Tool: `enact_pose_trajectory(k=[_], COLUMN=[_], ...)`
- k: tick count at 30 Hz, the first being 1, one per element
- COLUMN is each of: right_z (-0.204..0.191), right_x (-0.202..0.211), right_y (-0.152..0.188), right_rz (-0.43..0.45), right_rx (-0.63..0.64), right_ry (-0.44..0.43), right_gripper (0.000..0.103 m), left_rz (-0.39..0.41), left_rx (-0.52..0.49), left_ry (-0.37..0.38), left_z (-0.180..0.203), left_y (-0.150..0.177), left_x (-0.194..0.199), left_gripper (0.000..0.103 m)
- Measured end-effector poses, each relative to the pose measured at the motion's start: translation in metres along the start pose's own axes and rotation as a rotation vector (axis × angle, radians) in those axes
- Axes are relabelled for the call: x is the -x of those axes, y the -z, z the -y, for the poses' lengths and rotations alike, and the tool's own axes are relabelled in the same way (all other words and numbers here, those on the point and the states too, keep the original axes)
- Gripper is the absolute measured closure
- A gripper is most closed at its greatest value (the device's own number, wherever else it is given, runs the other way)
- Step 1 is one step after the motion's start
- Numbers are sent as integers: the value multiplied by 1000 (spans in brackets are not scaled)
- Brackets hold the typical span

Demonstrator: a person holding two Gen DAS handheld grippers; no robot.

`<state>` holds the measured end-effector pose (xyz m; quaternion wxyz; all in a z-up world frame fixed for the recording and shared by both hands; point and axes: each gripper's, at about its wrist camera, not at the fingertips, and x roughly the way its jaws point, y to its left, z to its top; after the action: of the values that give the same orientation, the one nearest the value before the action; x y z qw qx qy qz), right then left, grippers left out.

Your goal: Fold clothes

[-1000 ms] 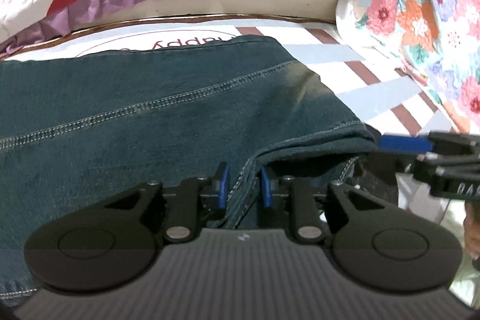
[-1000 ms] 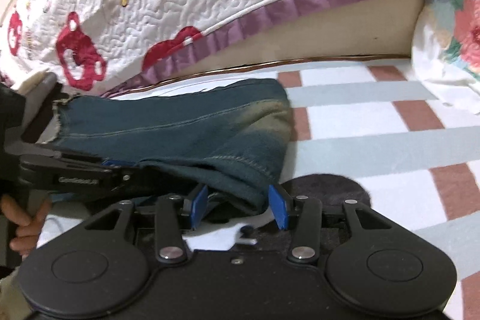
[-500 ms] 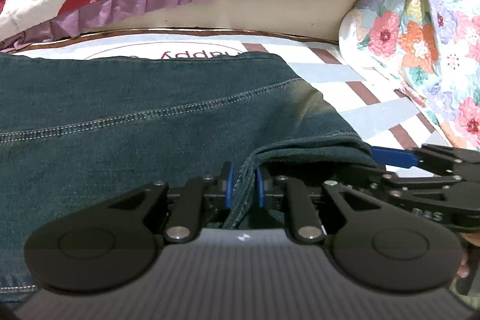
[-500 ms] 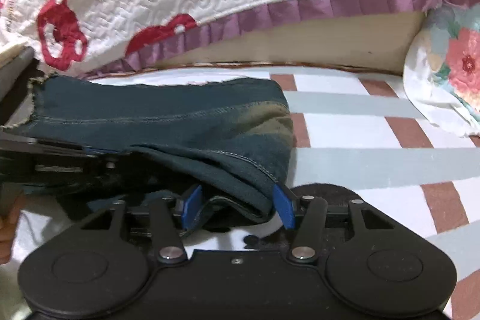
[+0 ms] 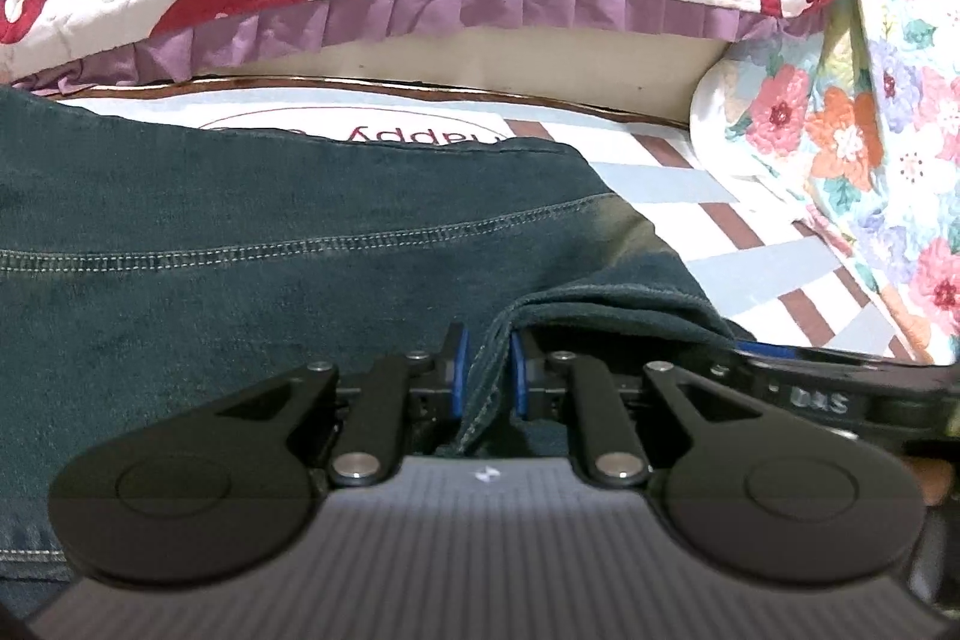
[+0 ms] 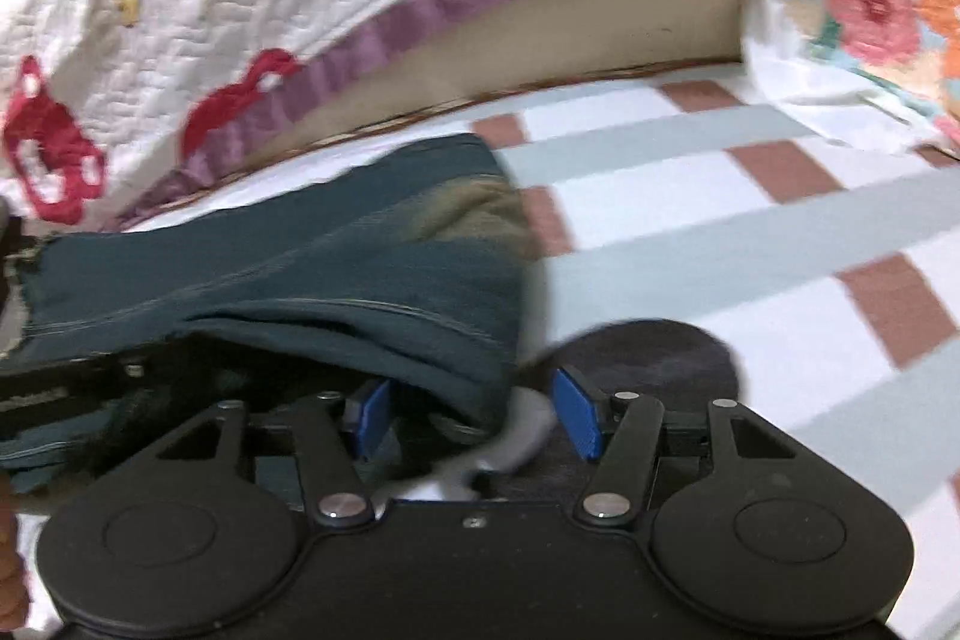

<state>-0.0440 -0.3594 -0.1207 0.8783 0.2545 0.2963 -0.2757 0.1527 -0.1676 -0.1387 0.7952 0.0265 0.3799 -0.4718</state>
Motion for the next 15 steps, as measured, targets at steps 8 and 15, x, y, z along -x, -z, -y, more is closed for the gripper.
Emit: enact_pose_trajectory(k=[8, 15], right_z=[18, 13], right_x=[-25, 8], right_y=[-10, -40], right_rz=[79, 173], right_rx=[-81, -74], right_ry=[2, -98], right_gripper=[87, 90], left_rz=[-70, -28], left_rx=[-132, -183], left_ry=[36, 130], left_z=[23, 26], left_y=[12, 10], left_x=[9, 49], left_gripper=[81, 69])
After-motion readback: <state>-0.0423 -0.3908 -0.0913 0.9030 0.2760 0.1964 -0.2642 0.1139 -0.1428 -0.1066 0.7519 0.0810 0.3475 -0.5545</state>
